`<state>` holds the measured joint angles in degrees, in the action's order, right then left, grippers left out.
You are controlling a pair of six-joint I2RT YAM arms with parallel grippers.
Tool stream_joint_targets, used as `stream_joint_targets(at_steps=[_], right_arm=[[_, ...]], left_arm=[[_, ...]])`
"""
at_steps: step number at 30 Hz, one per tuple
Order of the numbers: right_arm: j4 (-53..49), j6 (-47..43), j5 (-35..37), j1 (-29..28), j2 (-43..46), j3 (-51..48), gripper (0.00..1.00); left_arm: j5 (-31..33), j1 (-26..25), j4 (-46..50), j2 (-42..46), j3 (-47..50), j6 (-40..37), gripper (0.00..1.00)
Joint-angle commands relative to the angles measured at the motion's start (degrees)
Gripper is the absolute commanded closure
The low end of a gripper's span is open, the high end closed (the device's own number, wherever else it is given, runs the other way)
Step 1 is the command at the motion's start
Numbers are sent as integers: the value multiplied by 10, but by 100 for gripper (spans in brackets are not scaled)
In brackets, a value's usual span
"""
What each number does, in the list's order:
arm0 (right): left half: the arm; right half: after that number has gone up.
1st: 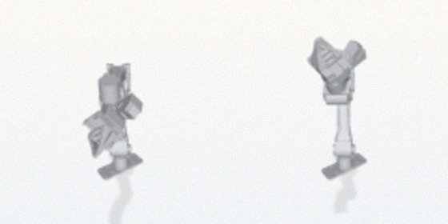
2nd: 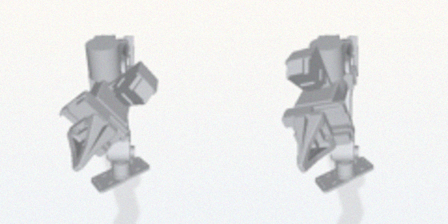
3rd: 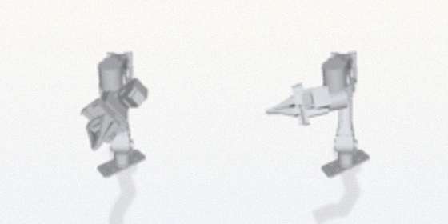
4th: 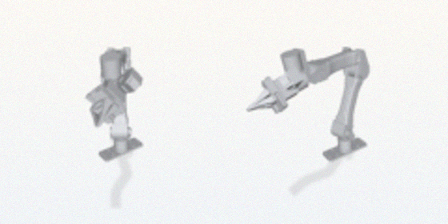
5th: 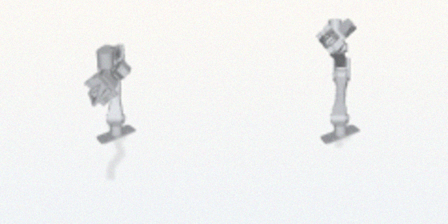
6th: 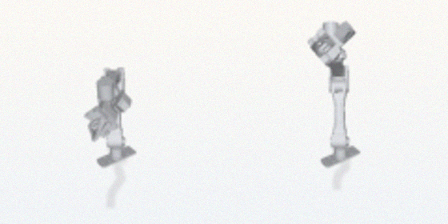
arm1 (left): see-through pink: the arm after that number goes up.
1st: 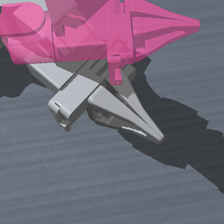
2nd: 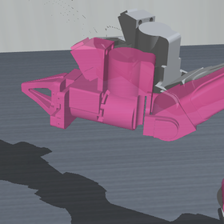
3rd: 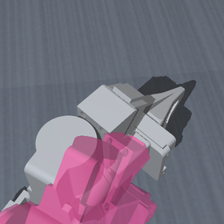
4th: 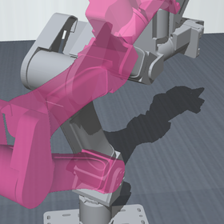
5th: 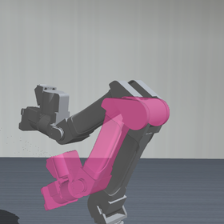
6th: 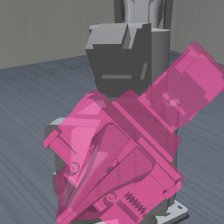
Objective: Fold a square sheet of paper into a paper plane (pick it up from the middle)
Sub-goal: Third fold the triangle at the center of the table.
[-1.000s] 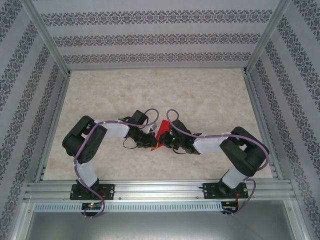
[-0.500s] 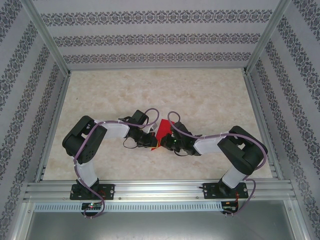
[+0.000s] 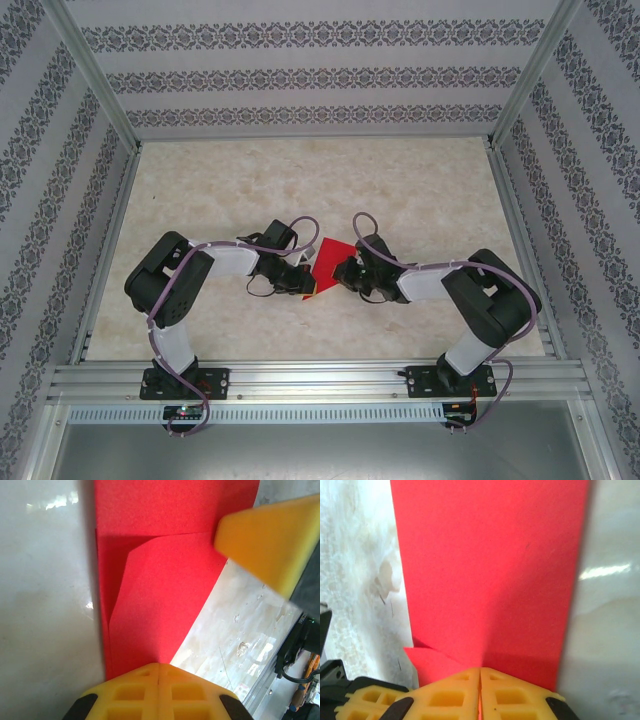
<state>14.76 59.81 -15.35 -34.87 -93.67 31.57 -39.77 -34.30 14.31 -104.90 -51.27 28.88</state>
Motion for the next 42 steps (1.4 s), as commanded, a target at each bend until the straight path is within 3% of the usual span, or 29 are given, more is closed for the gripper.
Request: stream_joint_targets(at_steps=[1, 14, 24, 32, 42], right_arm=[[-21, -29, 52, 35, -6, -28, 90], [35, -60, 23, 75, 25, -44, 88], [-66, -82, 30, 20, 129, 4, 84], [-18, -50, 18, -31, 59, 12, 85], [-23, -43, 27, -35, -34, 14, 89]], left_arm=[[72, -4, 45, -21, 26, -17, 99], [68, -4, 44, -17, 26, -15, 99], [62, -4, 45, -7, 20, -10, 99], [61, -5, 44, -8, 15, -8, 99], [58, -5, 55, 0, 8, -12, 98]])
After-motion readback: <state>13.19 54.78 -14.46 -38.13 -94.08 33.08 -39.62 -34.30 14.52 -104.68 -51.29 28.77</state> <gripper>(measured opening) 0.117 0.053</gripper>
